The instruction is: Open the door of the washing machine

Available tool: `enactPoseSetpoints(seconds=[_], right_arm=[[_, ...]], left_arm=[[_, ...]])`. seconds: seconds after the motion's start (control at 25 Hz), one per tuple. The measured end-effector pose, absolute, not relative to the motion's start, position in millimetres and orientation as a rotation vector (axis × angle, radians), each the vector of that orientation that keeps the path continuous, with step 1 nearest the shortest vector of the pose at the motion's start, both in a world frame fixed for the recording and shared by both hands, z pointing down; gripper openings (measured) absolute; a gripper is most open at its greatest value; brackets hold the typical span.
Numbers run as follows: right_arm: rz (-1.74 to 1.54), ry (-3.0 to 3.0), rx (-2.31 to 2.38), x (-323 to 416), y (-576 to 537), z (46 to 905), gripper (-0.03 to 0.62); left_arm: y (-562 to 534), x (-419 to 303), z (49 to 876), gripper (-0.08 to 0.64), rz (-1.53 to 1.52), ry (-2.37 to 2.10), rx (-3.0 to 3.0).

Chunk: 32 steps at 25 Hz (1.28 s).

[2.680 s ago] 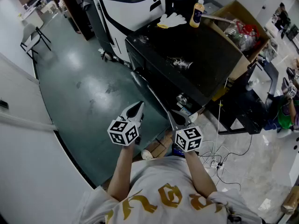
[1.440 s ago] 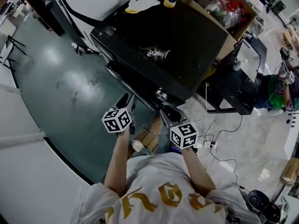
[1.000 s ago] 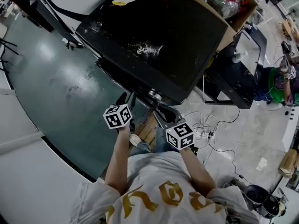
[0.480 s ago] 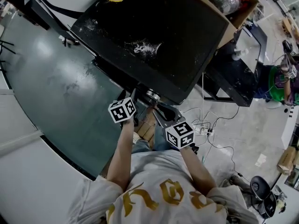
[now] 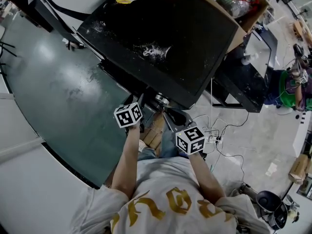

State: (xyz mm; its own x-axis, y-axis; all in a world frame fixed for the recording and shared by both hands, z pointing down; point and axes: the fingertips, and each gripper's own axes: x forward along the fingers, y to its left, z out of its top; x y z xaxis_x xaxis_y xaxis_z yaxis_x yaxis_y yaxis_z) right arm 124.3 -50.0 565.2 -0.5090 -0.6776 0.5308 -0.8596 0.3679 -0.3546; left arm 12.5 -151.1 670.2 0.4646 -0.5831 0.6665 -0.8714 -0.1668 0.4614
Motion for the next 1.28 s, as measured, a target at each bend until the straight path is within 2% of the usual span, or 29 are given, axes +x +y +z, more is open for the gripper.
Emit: enactPoseSetpoints(seconds=[0.12,0.48,1.28], right_arm=[[0.862,-2.339,1.362,123,-50,561,0.071],[0.837,-2.357,1.341,110,-51,559,0.077],[0.772,-2.404,1.225,52,-46,554,0.08]], left_arm=[[-150,12,671,0.238,0.422,-1.212,1.865],[-131,-11,673,0.232,0.457,-1.204,1.856],[-86,-78,677,0.178,0.475,-1.25,1.805]])
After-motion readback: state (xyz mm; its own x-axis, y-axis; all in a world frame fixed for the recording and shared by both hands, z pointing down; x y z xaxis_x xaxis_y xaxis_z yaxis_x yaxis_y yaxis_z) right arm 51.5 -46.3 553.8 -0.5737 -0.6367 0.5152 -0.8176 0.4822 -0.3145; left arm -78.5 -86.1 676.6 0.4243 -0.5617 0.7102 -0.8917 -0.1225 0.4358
